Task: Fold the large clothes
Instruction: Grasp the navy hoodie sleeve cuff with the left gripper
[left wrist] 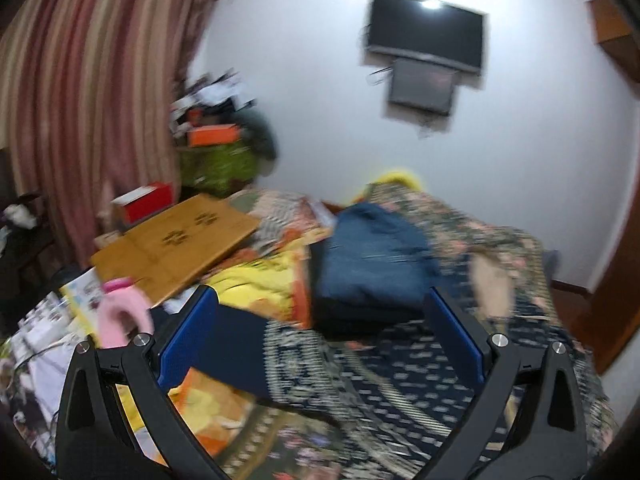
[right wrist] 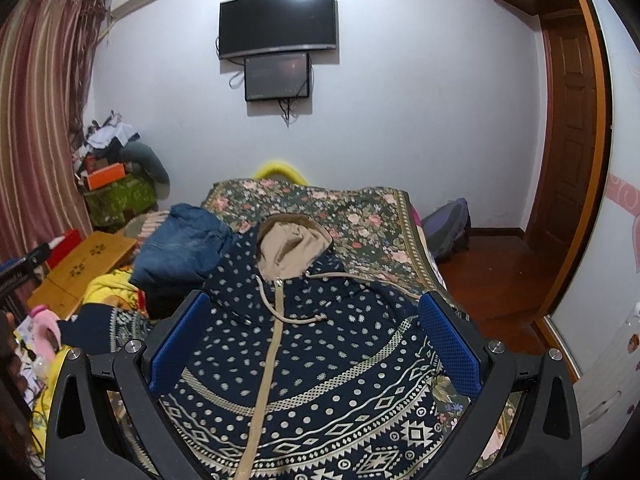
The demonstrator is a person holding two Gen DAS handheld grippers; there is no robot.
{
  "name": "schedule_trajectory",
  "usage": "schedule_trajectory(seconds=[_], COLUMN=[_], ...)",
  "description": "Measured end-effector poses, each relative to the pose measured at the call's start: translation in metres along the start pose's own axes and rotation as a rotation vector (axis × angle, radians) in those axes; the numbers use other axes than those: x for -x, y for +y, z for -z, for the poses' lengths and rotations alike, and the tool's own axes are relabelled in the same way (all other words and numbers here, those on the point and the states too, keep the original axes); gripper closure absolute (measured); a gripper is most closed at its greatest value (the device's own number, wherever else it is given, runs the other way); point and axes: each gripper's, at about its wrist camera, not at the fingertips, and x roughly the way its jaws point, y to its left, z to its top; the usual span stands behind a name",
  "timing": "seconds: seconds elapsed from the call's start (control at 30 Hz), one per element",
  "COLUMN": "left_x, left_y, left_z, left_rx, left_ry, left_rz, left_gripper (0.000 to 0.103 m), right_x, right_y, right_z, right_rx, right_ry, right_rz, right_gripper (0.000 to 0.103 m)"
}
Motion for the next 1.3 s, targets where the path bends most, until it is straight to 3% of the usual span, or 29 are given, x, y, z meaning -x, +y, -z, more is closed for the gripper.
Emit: schedule_trajectory(seconds=[0.1, 0.2, 0.37, 0.57, 0.63, 0.7, 0.87, 1.03, 1.07, 1.13, 1.3], left_x=[-0.034, -0.073, -0.138, -0.187, -0.197, -0.205, -0.209, -0.22, -0.22, -0.219, -0.201], left_y=[0.029, 0.061, 0.119, 0.172, 0.185, 0.196, 0.203, 0.216, 0.217, 0.216, 0.193], left_z=[0.006, 0.017, 0.055, 0.105, 0.118, 0.129, 0.13, 0.124, 0.122, 0.117, 0.084], left_rx=[0.037, 0.114, 0.2, 0.319, 0.368, 0.439, 0.496, 0.535, 0.534, 0.52, 0.379], left_ry=[0.069, 0.173, 0.356, 0.549, 0.598, 0.636, 0.615, 0.599, 0.599, 0.582, 0.481], left_rz=[-0.066, -0.064, -0.13, -0.157, -0.134, -0.076, 0.0, 0.008, 0.002, -0.007, -0.041], left_gripper=[0.0, 0.0, 0.0, 0.025, 0.036, 0.038, 0.042, 0.082, 0.084, 0.091, 0.097], right_x=[-0.013, -0.026, -0.051, -0.07, -0.076, -0.08, -0.086, -0.087, -0.087, -0.087, -0.082], right_y=[-0.002, -0.003, -0.006, -0.007, -0.006, -0.004, -0.001, 0.003, 0.004, 0.005, 0.004], right_z=[0.001, 0.003, 0.012, 0.021, 0.024, 0.027, 0.03, 0.032, 0.032, 0.032, 0.027], right_rx=[-0.001, 0.0, 0.005, 0.0, -0.001, 0.008, 0.028, 0.042, 0.045, 0.049, 0.065], right_ry=[0.027, 0.056, 0.133, 0.203, 0.213, 0.228, 0.248, 0.252, 0.254, 0.255, 0.242], right_rz=[0.019, 0.039, 0.067, 0.086, 0.088, 0.096, 0.105, 0.103, 0.101, 0.098, 0.101], right_gripper=[0.0, 0.0, 0.0, 0.0, 0.0, 0.0, 0.0, 0.0, 0.0, 0.0, 0.0])
